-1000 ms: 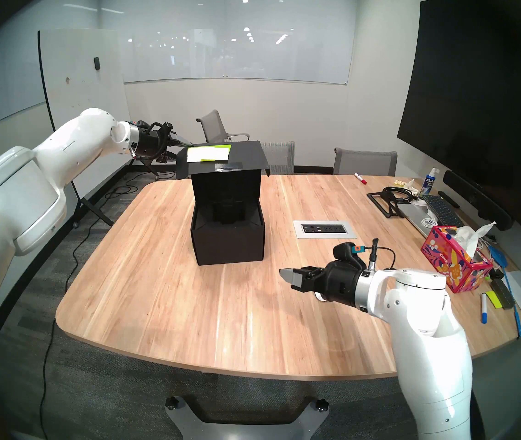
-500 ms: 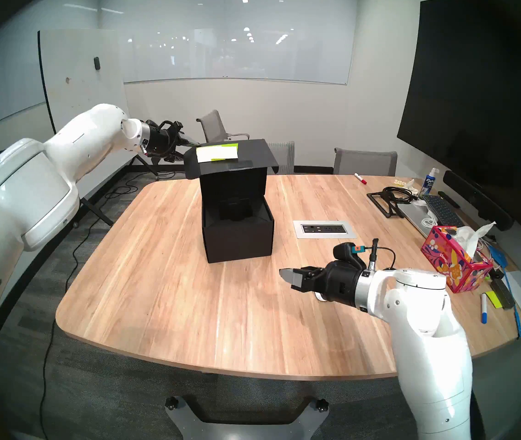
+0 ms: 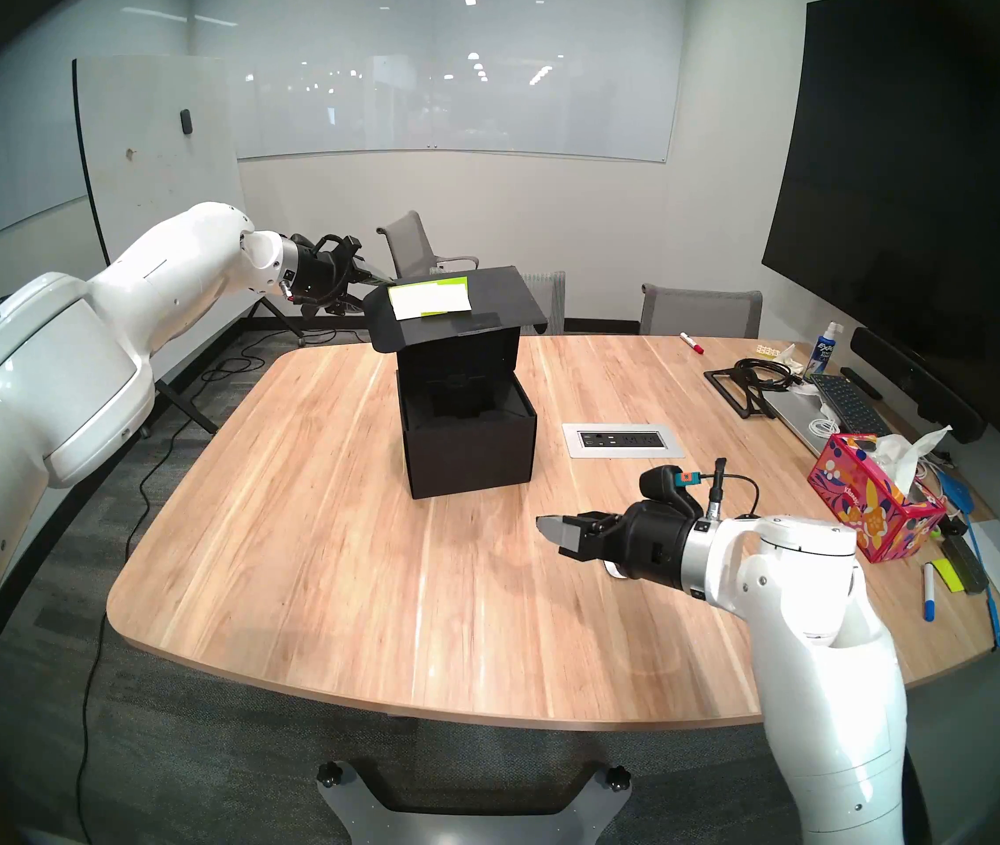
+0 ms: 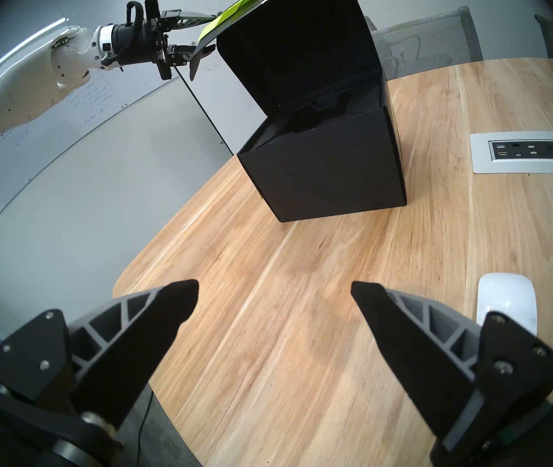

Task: Open the box and place the mouse inside

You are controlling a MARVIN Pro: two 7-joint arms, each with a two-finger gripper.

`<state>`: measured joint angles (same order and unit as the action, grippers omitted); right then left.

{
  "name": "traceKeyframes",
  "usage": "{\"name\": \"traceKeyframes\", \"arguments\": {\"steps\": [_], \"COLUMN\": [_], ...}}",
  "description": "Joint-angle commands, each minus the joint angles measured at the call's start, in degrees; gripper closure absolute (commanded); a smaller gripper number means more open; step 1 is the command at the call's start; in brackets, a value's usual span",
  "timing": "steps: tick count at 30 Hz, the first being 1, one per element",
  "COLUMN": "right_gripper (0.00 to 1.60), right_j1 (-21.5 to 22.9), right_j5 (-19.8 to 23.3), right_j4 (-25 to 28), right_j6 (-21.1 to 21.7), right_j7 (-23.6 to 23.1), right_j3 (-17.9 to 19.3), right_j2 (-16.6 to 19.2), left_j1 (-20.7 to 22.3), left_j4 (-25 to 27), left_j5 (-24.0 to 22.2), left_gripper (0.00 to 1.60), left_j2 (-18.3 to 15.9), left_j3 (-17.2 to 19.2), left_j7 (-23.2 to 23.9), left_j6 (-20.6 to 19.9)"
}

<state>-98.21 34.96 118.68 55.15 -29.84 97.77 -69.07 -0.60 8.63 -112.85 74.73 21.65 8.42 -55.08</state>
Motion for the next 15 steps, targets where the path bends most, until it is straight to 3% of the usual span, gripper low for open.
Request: {"name": "traceKeyframes", "arguments": {"steps": [1,15], "right_gripper": [0.00,0.00], "right_j1": [0.4,0.4], "right_j5": [0.1,0.1], "right_j4": [1.0,1.0], "right_j6": [-0.2,-0.2], "right_j7": [0.0,0.0], "right_j3": [-0.1,-0.1], "right_j2": [0.1,0.1], "left_j1": [0.2,0.2], "left_j4": [2.0,3.6], "left_j5": [-0.4,-2.4], "left_gripper": [1.60,1.60], "left_j2": [-2.1,-3.2], "left_j3": [-0.8,-3.3], "left_j7": [0.6,1.1], "left_j6": [0.1,0.1]}}
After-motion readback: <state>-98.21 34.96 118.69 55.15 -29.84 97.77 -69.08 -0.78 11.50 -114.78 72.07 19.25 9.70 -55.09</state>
